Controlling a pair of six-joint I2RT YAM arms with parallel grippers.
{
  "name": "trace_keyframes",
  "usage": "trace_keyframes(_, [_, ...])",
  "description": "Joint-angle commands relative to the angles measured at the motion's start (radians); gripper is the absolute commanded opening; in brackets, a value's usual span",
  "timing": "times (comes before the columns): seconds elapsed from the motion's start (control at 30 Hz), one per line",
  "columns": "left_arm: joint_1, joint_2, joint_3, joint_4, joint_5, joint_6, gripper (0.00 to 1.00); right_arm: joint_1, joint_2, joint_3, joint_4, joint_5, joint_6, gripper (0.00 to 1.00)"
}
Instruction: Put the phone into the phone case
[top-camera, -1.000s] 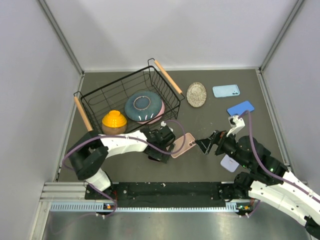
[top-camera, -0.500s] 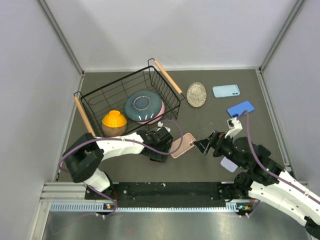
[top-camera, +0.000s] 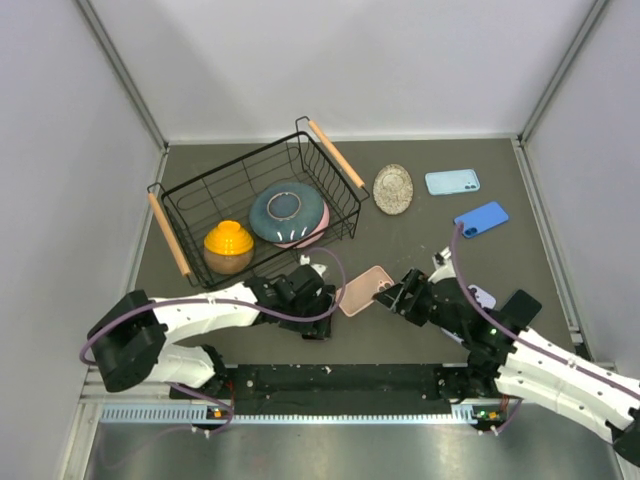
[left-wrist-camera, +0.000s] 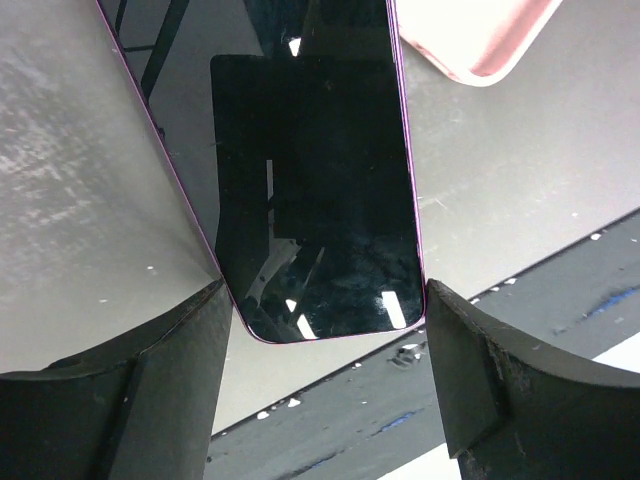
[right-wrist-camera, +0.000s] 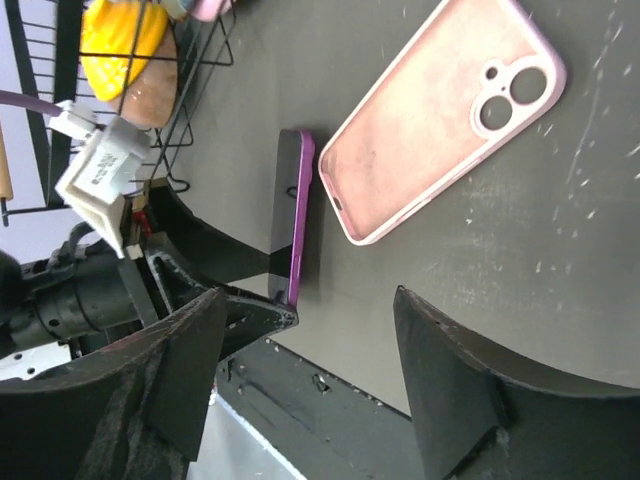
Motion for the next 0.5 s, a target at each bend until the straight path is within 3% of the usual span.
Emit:
trace_keyframes(0.0, [-0.003,-0.066,-0.036,0.119,0.089,-0.046,0.66,0.01,0.142,-0.044,0.262,-0.109,0.113,0.65])
trace_keyframes(0.17, [-0.003,-0.118,-0.101,0.205,0.142,-0.06,0.66,0.029,0.351,-0.033,0.457,-0.13,0.094,0.57])
trace_keyframes(0.27, [-0.003,-0.126,-0.106,0.207,0.16,-0.046,0.66,0.038,0.494,0.021,0.546,-0.219,0.073,0.52])
trace_keyframes(0.47, [-0.003,-0.141,-0.13,0.257,0.181,-0.069,0.66,0.114,0.675,0.136,0.505,-0.209,0.073,0.49])
